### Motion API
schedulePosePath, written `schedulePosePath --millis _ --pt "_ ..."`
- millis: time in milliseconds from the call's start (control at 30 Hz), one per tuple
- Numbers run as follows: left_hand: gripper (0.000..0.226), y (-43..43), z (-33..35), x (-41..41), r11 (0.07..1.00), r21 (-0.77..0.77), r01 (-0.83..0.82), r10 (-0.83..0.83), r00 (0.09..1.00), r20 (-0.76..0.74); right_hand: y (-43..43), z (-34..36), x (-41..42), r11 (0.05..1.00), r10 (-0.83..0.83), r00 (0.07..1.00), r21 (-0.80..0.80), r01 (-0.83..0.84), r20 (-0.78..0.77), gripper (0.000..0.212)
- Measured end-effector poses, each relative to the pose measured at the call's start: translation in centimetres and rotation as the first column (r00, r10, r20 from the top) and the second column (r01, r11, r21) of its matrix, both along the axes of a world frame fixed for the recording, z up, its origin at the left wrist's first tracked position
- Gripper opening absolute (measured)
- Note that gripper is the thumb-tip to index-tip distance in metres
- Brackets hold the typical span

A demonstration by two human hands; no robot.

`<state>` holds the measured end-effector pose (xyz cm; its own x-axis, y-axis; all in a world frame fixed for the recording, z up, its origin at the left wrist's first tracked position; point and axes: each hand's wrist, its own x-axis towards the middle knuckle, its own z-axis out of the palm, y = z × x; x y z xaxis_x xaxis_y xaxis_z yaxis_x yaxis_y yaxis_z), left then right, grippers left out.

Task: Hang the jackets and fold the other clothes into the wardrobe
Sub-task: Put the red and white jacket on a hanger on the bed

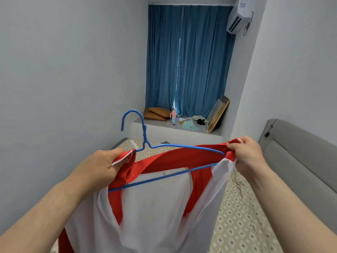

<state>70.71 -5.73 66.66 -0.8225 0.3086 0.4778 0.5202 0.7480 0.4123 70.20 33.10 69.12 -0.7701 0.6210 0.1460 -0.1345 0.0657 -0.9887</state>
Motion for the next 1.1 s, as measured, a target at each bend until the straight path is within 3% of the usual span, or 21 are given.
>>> schedulePosePath --millis 67,133,167,233,467,600,700,767,800,833,867,900,933,967,1000,1067,1100 --pt "0.012 0.0 -0.6 -0.1 0.991 -0.132 -0.036 0.037 0.999 0.008 0.2 0.4 0.2 0.999 0.039 0.999 0.037 -0.039 0.010 0.026" --pt "0.012 0.9 -1.7 -0.2 0.925 -0.371 -0.088 0.091 0.996 -0.011 -0.9 0.9 0.5 0.990 0.043 0.999 0.138 -0.040 -0.022 0.029" --pt "0.014 1.5 -2.2 -0.3 0.904 -0.412 -0.113 0.113 0.993 -0.023 -1.7 1.2 0.5 0.981 0.057 0.998 0.189 -0.049 -0.039 0.030" --pt "0.017 2.3 -2.4 -0.4 0.934 -0.329 -0.141 0.144 0.989 -0.017 -3.8 1.3 0.9 0.966 0.131 0.990 0.233 -0.115 -0.053 0.030" --pt "0.025 4.3 -3.1 -1.0 0.977 -0.066 -0.202 0.201 0.979 -0.023 -10.7 -2.6 3.5 0.923 0.386 0.914 0.037 -0.384 -0.129 0.039" --pt "0.022 5.9 -3.9 -1.1 0.978 -0.068 -0.198 0.194 0.979 -0.069 -14.1 -5.0 5.2 0.862 0.484 0.865 0.239 -0.446 -0.133 0.033" --pt "0.027 5.2 -4.2 -0.9 0.987 -0.053 -0.154 0.149 0.985 -0.091 -13.6 -5.6 6.7 0.734 0.633 0.769 0.384 -0.560 -0.087 0.009" --pt "0.033 4.3 -4.3 -0.8 0.991 -0.051 -0.124 0.119 0.989 -0.090 -11.4 -5.2 7.4 0.773 0.602 0.767 0.405 -0.489 -0.222 0.021" --pt "0.035 4.0 -4.4 -0.7 0.993 -0.044 -0.109 0.104 0.990 -0.097 -9.9 -4.9 7.3 0.797 0.530 0.802 0.486 -0.359 -0.277 0.022" --pt "0.036 3.8 -4.4 -0.7 0.995 -0.038 -0.088 0.084 0.991 -0.106 -8.3 -4.5 6.9 0.755 0.439 0.854 0.631 -0.181 -0.280 0.020" --pt "0.036 3.7 -4.5 -0.6 0.997 -0.027 -0.070 0.066 0.990 -0.121 -6.9 -3.9 6.4 0.594 0.377 0.901 0.803 -0.056 -0.215 0.021" --pt "0.036 3.7 -4.5 -0.6 0.998 -0.018 -0.056 0.053 0.989 -0.139 -5.7 -3.5 5.7 0.384 0.331 0.942 0.920 -0.083 -0.053 0.024" --pt "0.037 3.7 -4.5 -0.8 0.998 -0.016 -0.053 0.050 0.986 -0.156 -5.0 -3.1 5.0 0.225 0.289 0.943 0.946 -0.232 0.163 0.022" --pt "0.037 3.7 -4.5 -0.9 0.998 -0.022 -0.054 0.049 0.985 -0.168 -4.5 -3.1 4.4 0.171 0.279 0.900 0.904 -0.391 0.336 0.025" --pt "0.039 3.8 -4.4 -1.0 0.998 -0.025 -0.054 0.050 0.984 -0.169 -4.1 -3.4 3.9 0.180 0.301 0.856 0.856 -0.485 0.421 0.033" --pt "0.042 3.8 -4.4 -1.2 0.998 0.062 -0.016 0.022 0.996 -0.088 -3.5 -4.3 3.5 0.207 0.329 0.861 0.859 -0.467 0.388 0.041" --pt "0.040 3.7 -4.2 -1.4 0.980 0.198 0.018 -0.014 1.000 -0.020 -3.2 -4.6 3.4 0.208 0.328 0.875 0.876 -0.434 0.356 0.040"
